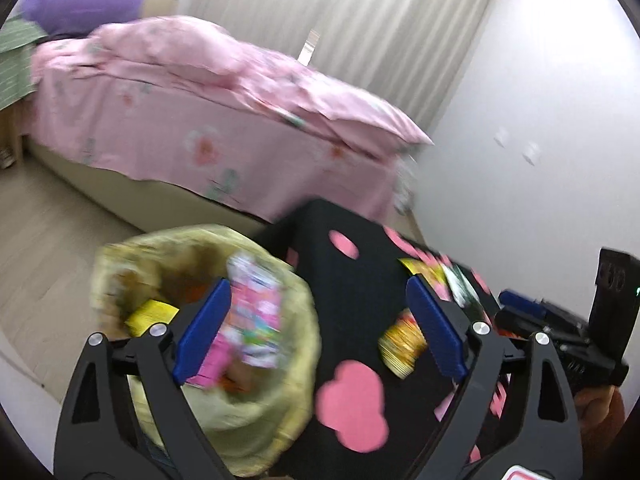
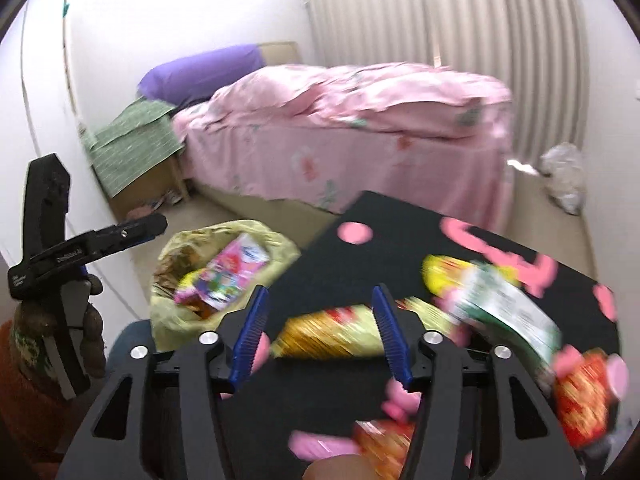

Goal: Collect trash
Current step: 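Move both tools back over the table toward the remaining snacks, then grasp the green-white milk carton with the right tool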

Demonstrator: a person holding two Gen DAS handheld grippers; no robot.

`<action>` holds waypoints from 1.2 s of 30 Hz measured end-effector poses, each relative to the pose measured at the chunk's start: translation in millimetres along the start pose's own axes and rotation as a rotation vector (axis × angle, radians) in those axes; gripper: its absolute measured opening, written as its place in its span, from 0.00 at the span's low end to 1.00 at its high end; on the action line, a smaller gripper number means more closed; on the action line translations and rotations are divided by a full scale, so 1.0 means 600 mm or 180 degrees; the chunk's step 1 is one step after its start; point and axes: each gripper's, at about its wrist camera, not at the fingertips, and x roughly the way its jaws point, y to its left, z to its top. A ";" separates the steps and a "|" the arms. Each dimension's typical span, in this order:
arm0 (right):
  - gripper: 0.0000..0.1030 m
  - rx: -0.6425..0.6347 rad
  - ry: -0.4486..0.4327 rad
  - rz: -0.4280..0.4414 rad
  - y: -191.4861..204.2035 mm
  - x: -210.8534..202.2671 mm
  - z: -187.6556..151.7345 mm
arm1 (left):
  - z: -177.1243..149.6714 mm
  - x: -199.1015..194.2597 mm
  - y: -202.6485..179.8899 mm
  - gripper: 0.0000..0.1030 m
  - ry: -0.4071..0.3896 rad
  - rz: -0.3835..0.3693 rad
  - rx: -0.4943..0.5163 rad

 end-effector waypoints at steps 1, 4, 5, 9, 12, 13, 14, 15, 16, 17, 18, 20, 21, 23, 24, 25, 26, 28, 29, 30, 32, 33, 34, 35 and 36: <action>0.58 0.0024 0.0005 -0.0057 -0.012 -0.012 -0.010 | -0.004 0.009 -0.013 0.83 0.0061 -0.0050 0.0045; 0.58 0.0105 0.0060 -0.0219 -0.050 -0.049 -0.051 | -0.021 0.037 -0.064 0.82 0.0224 -0.0228 0.0284; 0.58 0.0135 0.0090 -0.0247 -0.058 -0.058 -0.064 | -0.026 0.047 -0.083 0.82 0.0283 -0.0288 0.0389; 0.58 0.0244 0.0166 -0.0417 -0.087 -0.083 -0.116 | -0.044 0.086 -0.146 0.82 0.0510 -0.0493 0.0758; 0.58 0.0369 0.0172 -0.0575 -0.105 -0.095 -0.152 | -0.054 0.127 -0.182 0.82 0.0665 -0.0483 0.0972; 0.58 0.0439 0.0159 -0.0589 -0.110 -0.099 -0.163 | -0.057 0.141 -0.190 0.82 0.0714 -0.0473 0.1030; 0.58 0.0490 0.0147 -0.0594 -0.116 -0.100 -0.171 | -0.058 0.152 -0.194 0.82 0.0755 -0.0455 0.1073; 0.58 0.0537 0.0147 -0.0602 -0.122 -0.101 -0.179 | -0.060 0.166 -0.200 0.82 0.0806 -0.0429 0.1124; 0.58 0.0575 0.0138 -0.0625 -0.127 -0.102 -0.187 | -0.063 0.182 -0.207 0.82 0.0876 -0.0394 0.1178; 0.58 0.0603 0.0119 -0.0638 -0.131 -0.103 -0.192 | -0.067 0.198 -0.211 0.82 0.0947 -0.0361 0.1210; 0.58 0.0632 0.0095 -0.0635 -0.135 -0.104 -0.196 | -0.070 0.206 -0.213 0.82 0.0986 -0.0333 0.1220; 0.58 0.0658 0.0059 -0.0614 -0.141 -0.106 -0.198 | -0.074 0.219 -0.217 0.82 0.1036 -0.0295 0.1231; 0.58 0.0649 0.0044 -0.0613 -0.145 -0.105 -0.195 | -0.075 0.221 -0.217 0.82 0.1039 -0.0308 0.1221; 0.58 0.0534 0.0022 -0.0631 -0.149 -0.097 -0.179 | -0.077 0.216 -0.219 0.82 0.1005 -0.0340 0.1147; 0.58 0.0401 0.0028 -0.0662 -0.152 -0.090 -0.166 | -0.077 0.211 -0.219 0.82 0.0984 -0.0356 0.1104; 0.58 0.0230 0.0055 -0.0710 -0.152 -0.079 -0.151 | -0.077 0.204 -0.218 0.82 0.0945 -0.0369 0.1050; 0.58 0.0067 0.0095 -0.0738 -0.152 -0.069 -0.137 | -0.075 0.195 -0.217 0.82 0.0894 -0.0375 0.1009; 0.58 -0.0359 0.0216 -0.0671 -0.154 -0.039 -0.101 | -0.069 0.177 -0.214 0.82 0.0787 -0.0382 0.0939; 0.58 -0.0535 0.0273 -0.0623 -0.155 -0.025 -0.085 | -0.065 0.168 -0.212 0.82 0.0741 -0.0391 0.0909; 0.58 -0.0709 0.0358 -0.0566 -0.159 -0.009 -0.067 | -0.061 0.162 -0.209 0.82 0.0711 -0.0395 0.0888; 0.58 -0.0914 0.0518 -0.0395 -0.171 0.018 -0.034 | -0.051 0.152 -0.202 0.82 0.0658 -0.0371 0.0866; 0.58 -0.1003 0.0589 -0.0333 -0.178 0.033 -0.018 | -0.048 0.148 -0.198 0.82 0.0640 -0.0359 0.0862; 0.58 -0.1094 0.0690 -0.0258 -0.184 0.049 -0.007 | -0.043 0.146 -0.193 0.82 0.0627 -0.0346 0.0845; 0.58 -0.1176 0.0788 -0.0204 -0.188 0.064 0.001 | -0.040 0.144 -0.187 0.82 0.0624 -0.0344 0.0819; 0.58 -0.1297 0.0911 -0.0174 -0.195 0.084 0.009 | -0.038 0.143 -0.180 0.82 0.0623 -0.0350 0.0780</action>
